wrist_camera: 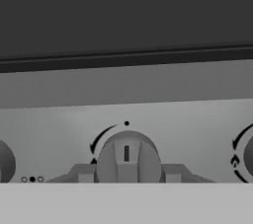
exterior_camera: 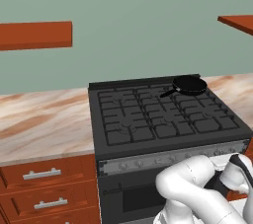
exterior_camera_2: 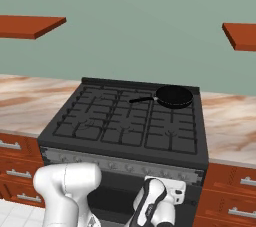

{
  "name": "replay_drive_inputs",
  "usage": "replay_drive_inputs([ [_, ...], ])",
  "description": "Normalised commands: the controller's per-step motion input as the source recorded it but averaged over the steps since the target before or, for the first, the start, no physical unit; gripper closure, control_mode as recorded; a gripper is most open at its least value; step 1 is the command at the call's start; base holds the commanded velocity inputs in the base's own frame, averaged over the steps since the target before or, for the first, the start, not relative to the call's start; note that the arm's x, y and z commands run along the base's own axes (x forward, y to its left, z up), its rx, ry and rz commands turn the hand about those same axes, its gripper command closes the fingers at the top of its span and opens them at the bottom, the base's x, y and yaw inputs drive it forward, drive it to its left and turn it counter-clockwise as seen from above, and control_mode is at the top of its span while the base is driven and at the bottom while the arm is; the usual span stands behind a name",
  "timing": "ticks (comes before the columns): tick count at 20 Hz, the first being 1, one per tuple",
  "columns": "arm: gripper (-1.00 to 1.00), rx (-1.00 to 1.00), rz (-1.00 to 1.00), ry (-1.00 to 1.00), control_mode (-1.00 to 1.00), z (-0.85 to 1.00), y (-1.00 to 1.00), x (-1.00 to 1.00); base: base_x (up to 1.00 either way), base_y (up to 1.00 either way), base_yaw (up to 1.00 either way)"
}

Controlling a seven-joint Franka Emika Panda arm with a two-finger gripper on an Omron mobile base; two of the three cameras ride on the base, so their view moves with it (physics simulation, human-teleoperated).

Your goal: Turn on the rear right burner of the stove.

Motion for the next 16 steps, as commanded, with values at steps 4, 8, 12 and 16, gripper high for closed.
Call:
replay_drive_inputs([
  [4,1.0,0.0,0.0,0.04,-1.0,0.0,0.09,0.18,0.0,0.0,0.0],
  [8,1.0,0.0,0.0,0.07,-1.0,-0.03,0.0,0.09,0.0,0.0,0.0],
  [12,1.0,-0.06,0.02,0.0,-1.0,-0.04,0.0,0.0,0.0,0.0,0.0],
  [16,1.0,-0.28,0.06,0.0,-1.0,-0.14,0.0,0.07,0.0,0.0,0.0],
])
